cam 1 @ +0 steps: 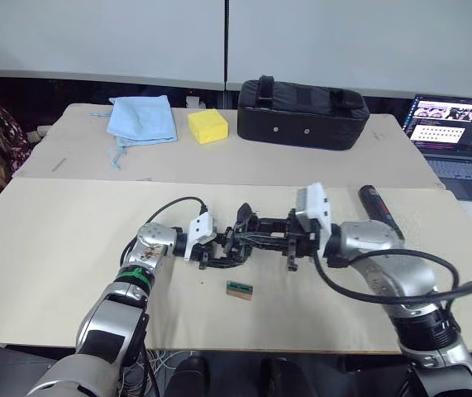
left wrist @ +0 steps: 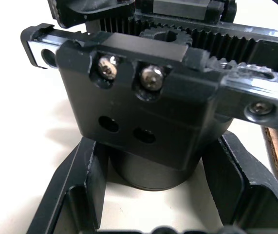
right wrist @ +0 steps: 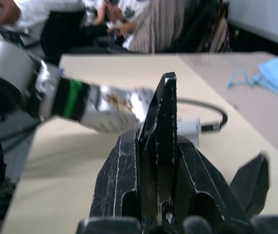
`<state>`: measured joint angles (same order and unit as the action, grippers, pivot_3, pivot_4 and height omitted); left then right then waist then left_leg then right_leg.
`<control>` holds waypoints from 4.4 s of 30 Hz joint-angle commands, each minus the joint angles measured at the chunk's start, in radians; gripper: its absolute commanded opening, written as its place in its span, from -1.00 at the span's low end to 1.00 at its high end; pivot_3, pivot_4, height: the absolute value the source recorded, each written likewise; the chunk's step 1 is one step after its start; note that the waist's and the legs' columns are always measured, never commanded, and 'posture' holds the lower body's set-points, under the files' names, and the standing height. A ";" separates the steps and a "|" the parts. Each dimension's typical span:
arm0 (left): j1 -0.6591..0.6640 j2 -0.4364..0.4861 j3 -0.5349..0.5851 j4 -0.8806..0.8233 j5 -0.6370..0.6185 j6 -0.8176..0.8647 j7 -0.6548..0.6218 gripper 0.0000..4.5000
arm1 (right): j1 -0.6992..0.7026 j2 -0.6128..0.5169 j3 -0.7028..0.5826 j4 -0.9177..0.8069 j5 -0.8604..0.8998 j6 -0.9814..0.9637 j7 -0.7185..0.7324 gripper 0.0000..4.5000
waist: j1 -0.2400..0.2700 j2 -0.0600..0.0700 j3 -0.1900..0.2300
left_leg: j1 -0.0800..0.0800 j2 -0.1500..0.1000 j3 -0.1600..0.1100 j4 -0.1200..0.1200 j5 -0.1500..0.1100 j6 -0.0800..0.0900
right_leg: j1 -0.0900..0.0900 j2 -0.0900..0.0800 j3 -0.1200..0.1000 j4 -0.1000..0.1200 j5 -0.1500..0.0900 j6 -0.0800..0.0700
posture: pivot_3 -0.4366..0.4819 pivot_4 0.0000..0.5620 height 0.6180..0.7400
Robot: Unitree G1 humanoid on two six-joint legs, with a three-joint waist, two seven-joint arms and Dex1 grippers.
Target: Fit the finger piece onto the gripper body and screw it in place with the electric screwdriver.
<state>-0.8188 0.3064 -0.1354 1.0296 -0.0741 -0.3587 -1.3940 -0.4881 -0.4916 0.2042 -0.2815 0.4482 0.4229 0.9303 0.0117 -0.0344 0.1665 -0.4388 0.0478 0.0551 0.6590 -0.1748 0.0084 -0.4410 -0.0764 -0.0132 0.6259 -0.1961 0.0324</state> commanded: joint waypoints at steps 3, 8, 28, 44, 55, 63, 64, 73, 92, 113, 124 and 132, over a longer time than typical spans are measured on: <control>0.011 0.001 0.004 -0.048 -0.005 0.057 0.005 0.02 | -0.068 0.076 0.061 0.079 -0.094 -0.070 -0.025 -0.82 | -0.001 0.000 0.000 | 0.000 0.000 0.000 0.001 0.000 0.000 | 0.000 0.000 0.000 0.001 0.000 0.000 | -0.05 -0.47 1.00; 0.025 0.007 -0.002 -0.073 0.000 0.067 0.013 0.02 | -0.090 0.115 0.075 0.144 -0.138 -0.083 -0.032 -0.82 | -0.001 0.000 0.000 | 0.000 0.000 0.000 0.001 0.000 0.000 | 0.000 0.000 0.000 0.001 0.001 -0.001 | -0.05 -0.47 1.00; 0.047 0.021 -0.025 -0.105 0.016 0.093 0.028 0.02 | -0.058 0.129 0.074 0.195 -0.149 -0.056 0.006 -0.82 | -0.003 0.000 0.000 | 0.000 0.001 0.000 0.001 0.000 0.000 | 0.000 0.000 0.000 0.002 0.003 -0.004 | -0.05 -0.47 1.00; 0.052 0.024 -0.026 -0.131 0.013 0.095 0.050 0.02 | -0.017 0.109 0.090 0.251 -0.182 0.030 -0.022 -0.82 | -0.002 0.001 -0.001 | 0.002 0.001 0.000 0.001 0.000 0.000 | 0.001 0.000 0.000 0.002 0.002 -0.004 | -0.05 -0.47 1.00; 0.067 0.030 -0.029 -0.159 0.010 0.113 0.063 0.02 | -0.038 0.081 0.095 0.234 -0.171 0.167 -0.028 -0.82 | -0.002 0.001 -0.006 | 0.005 0.001 0.001 0.001 0.000 0.000 | 0.004 0.000 0.000 0.002 -0.003 -0.007 | -0.05 -0.47 1.00; 0.091 0.031 -0.036 -0.199 0.006 0.135 0.068 0.02 | -0.038 0.087 0.113 0.324 -0.214 0.048 -0.009 -0.82 | -0.003 0.001 -0.010 | 0.006 0.001 0.001 0.001 0.000 0.000 | 0.004 0.000 0.000 0.002 -0.003 -0.007 | -0.05 -0.47 1.00; 0.093 0.031 -0.037 -0.203 0.006 0.138 0.068 0.02 | -0.034 0.083 0.115 0.325 -0.209 0.029 0.007 -0.82 | -0.003 0.001 -0.010 | 0.007 0.001 0.001 0.001 0.000 0.000 | 0.005 0.000 0.000 0.002 -0.003 -0.007 | -0.05 -0.47 1.00; 0.106 0.034 -0.040 -0.219 0.004 0.152 0.066 0.02 | -0.050 0.100 0.082 0.293 -0.163 0.036 0.015 -0.82 | -0.003 0.001 -0.010 | 0.007 0.001 0.001 0.001 0.000 0.000 | 0.005 0.000 0.000 0.002 -0.004 -0.007 | -0.05 -0.47 1.00; 0.132 0.033 -0.042 -0.246 -0.003 0.170 0.074 0.02 | -0.039 0.174 -0.058 0.199 -0.026 -0.150 0.072 0.99 | -0.005 0.001 -0.010 | 0.003 0.002 0.001 0.000 0.000 0.000 | 0.001 0.000 0.000 0.002 -0.003 -0.007 | -0.05 -0.47 1.00; 0.314 0.261 0.146 -0.453 -0.217 0.132 -0.039 0.98 | 0.266 -0.074 -0.385 -0.157 0.088 -0.071 -0.038 1.00 | -0.021 0.001 -0.010 | 0.005 0.003 0.001 -0.003 0.000 -0.001 | 0.000 0.000 0.000 0.002 -0.005 -0.010 | -0.05 -0.47 1.00; 0.410 0.474 0.276 -0.868 -0.432 0.461 -0.027 0.98 | 0.911 -0.084 -0.911 -0.072 0.023 -0.258 -0.055 1.00 | 0.010 0.002 -0.009 | 0.007 0.002 0.005 -0.009 -0.005 -0.008 | 0.001 -0.007 0.000 -0.003 -0.007 -0.007 | -0.05 -0.47 1.00; 0.384 0.464 0.287 -1.110 -0.560 0.680 0.065 0.98 | 0.939 -0.008 -0.966 -0.138 0.101 -0.138 -0.281 1.00 | -0.026 0.003 -0.008 | 0.015 0.003 0.003 -0.014 -0.006 -0.010 | 0.004 -0.008 0.003 -0.003 -0.007 -0.007 | -0.05 -0.47 1.00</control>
<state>-0.4150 0.7707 0.1209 -0.0343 -0.5936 0.2902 -1.3564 0.4789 -0.4811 -0.7304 -0.3580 0.5049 0.2501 0.7048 -0.0147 -0.0312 0.1580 -0.4230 0.0505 0.0576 0.6446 -0.1809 -0.0018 -0.4376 -0.0843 -0.0100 0.6228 -0.2032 0.0256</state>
